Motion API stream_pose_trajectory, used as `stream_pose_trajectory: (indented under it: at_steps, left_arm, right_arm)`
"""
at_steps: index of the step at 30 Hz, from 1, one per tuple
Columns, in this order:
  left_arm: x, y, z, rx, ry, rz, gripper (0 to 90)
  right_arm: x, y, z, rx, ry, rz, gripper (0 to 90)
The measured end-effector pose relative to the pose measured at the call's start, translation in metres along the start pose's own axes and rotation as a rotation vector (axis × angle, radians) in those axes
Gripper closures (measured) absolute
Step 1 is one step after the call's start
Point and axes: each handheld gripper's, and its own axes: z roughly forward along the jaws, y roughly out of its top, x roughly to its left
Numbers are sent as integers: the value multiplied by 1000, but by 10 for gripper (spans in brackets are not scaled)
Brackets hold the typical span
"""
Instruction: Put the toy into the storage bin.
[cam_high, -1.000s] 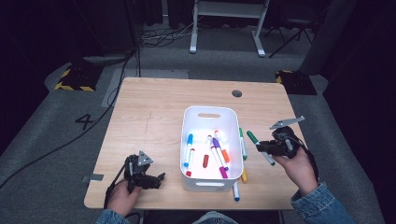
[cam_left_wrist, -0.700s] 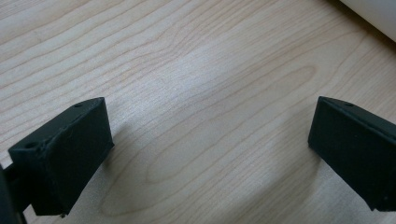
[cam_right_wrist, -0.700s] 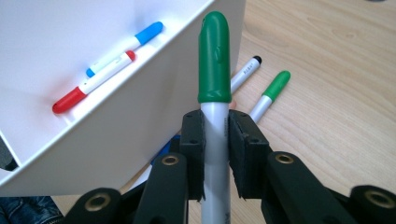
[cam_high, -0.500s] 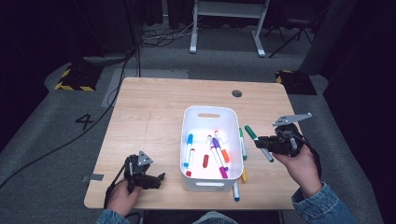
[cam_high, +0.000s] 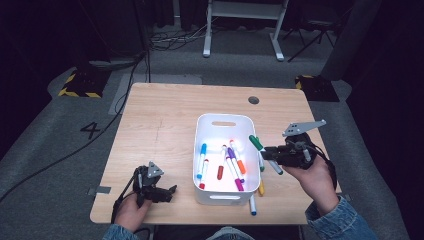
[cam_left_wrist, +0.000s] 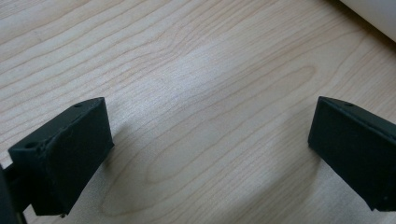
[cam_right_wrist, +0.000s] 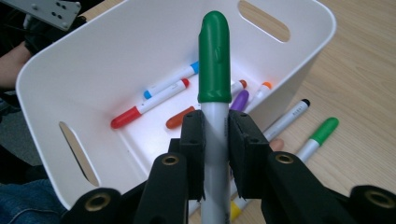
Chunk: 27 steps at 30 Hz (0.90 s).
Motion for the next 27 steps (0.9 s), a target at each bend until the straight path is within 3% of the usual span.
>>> stream_pose_trajectory:
  at_steps: [15,27]
  left_arm:
    - [0,0,0,0,0,0,0]
    - [0,0,0,-1,1,1,0]
  right_arm:
    - [31,20,19,8,117,-46,771]
    - [49,27,35,19,176,-80,771]
